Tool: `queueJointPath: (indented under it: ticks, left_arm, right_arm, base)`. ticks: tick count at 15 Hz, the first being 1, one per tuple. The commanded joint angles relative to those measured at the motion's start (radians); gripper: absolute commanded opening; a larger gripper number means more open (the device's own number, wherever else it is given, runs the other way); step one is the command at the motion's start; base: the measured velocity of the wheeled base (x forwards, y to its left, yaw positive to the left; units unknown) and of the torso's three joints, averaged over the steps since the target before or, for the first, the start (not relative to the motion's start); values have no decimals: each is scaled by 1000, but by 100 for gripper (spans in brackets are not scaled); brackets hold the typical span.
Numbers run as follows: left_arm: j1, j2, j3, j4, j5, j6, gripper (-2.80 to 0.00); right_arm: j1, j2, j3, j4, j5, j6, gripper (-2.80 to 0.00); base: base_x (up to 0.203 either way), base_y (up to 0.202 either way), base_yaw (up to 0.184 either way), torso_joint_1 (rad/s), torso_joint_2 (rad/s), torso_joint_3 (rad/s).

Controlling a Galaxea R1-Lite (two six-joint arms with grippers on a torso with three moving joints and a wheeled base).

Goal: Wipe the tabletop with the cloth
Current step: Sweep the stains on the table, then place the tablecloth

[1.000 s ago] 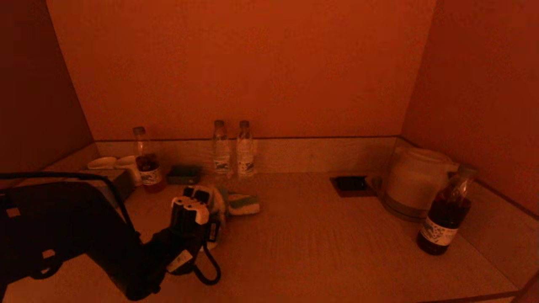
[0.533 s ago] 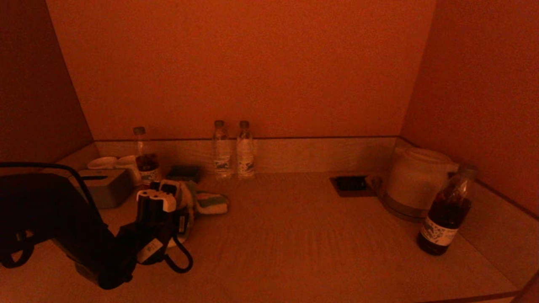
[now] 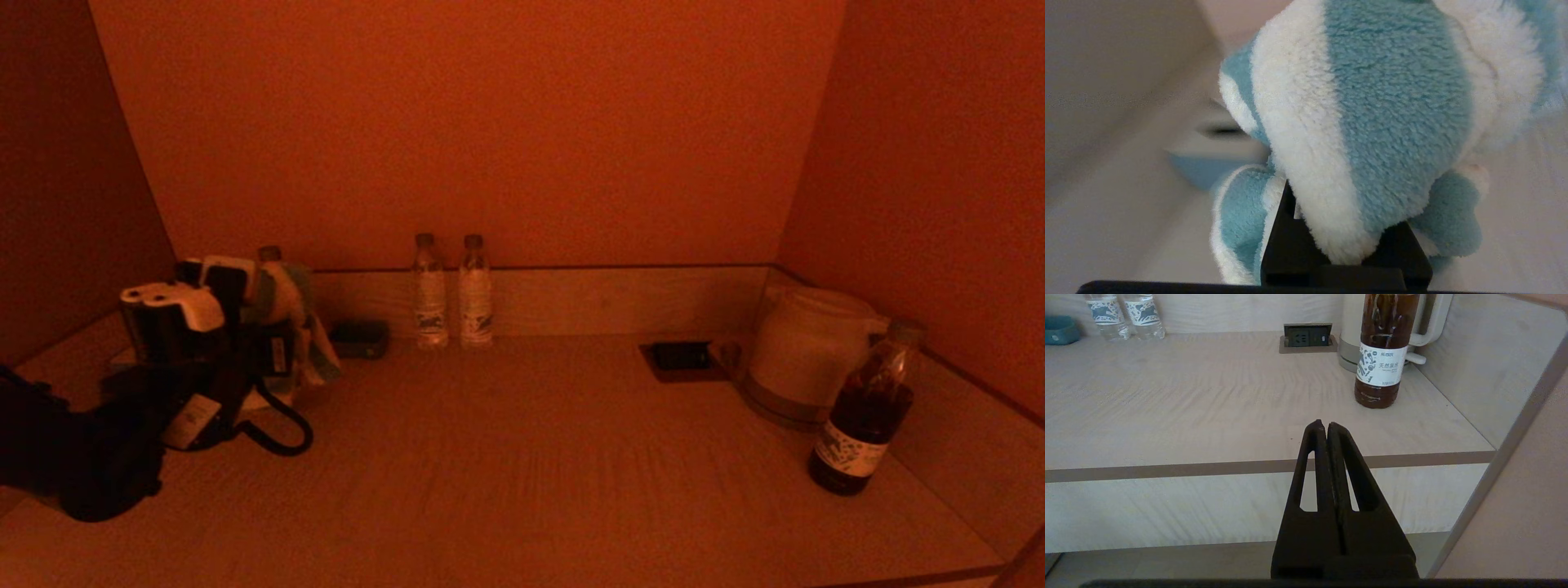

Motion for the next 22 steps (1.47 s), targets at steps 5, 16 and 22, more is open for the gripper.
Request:
queueJointPath:
  ticks: [5, 16, 22]
  left_arm:
    - [204, -180, 13, 42, -2, 45, -280]
    - [437, 69, 20, -91, -31, 22, -280]
    - [473, 130, 43, -95, -40, -1, -280]
  right_arm:
    - [0, 1, 0, 0, 0, 0, -280]
    - [0, 1, 0, 0, 0, 0, -280]
    - [0, 1, 0, 0, 0, 0, -280]
  base:
    - [0, 0, 0, 0, 0, 0]
    - [0, 0, 0, 0, 0, 0]
    - [0, 0, 0, 0, 0, 0]
